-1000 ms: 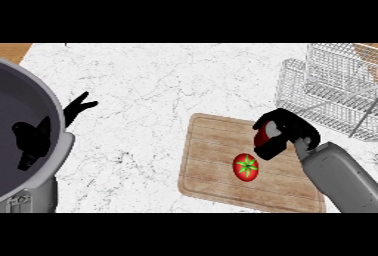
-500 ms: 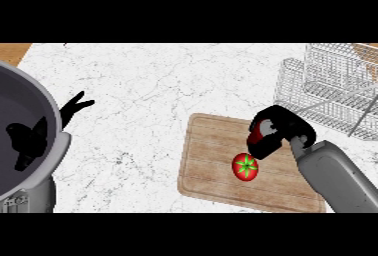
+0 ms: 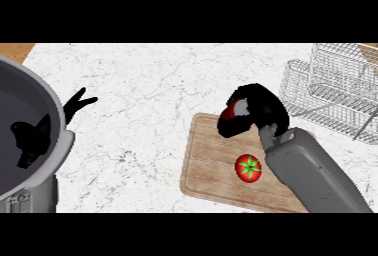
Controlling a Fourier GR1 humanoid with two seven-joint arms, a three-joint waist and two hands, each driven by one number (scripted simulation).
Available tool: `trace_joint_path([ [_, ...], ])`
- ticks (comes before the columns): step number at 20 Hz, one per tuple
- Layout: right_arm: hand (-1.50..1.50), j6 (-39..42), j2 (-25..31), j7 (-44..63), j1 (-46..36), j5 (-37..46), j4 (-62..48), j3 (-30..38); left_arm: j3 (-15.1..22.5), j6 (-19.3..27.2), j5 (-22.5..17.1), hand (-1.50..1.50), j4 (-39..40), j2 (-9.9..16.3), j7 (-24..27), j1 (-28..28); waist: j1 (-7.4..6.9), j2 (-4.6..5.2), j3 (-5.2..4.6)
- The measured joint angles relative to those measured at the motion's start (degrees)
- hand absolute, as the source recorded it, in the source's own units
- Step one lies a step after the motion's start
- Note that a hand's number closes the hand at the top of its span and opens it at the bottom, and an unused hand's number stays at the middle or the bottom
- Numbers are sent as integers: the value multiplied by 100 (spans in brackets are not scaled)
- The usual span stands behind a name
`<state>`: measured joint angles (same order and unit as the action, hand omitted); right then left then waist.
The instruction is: Pick the can from the cutting board and place it in the tiered basket
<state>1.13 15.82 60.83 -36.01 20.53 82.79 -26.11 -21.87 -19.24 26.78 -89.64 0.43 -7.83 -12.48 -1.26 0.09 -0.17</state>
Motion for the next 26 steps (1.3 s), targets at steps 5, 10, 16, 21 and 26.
trace_joint_path([
  [5,150,-970,-579,74,-783,1386,-506,8,-22,-110,-20,0,-46,-10,-72,-79,-42,3,-3],
  [10,150,-1421,-745,183,-1561,2671,-765,175,-58,-105,-30,0,-69,-12,-85,-48,26,-17,-4],
  [16,150,-1346,-624,351,-2356,3637,-976,635,-163,-157,-54,0,-148,-14,-106,64,87,-31,0],
  [21,150,-877,-306,333,-2755,3789,-1051,998,-145,-54,-25,0,-58,-13,-84,52,156,-32,3],
  [26,150,-643,-113,69,-2840,3523,-1052,1547,-121,26,-7,0,18,-2,-56,24,146,-17,8],
])
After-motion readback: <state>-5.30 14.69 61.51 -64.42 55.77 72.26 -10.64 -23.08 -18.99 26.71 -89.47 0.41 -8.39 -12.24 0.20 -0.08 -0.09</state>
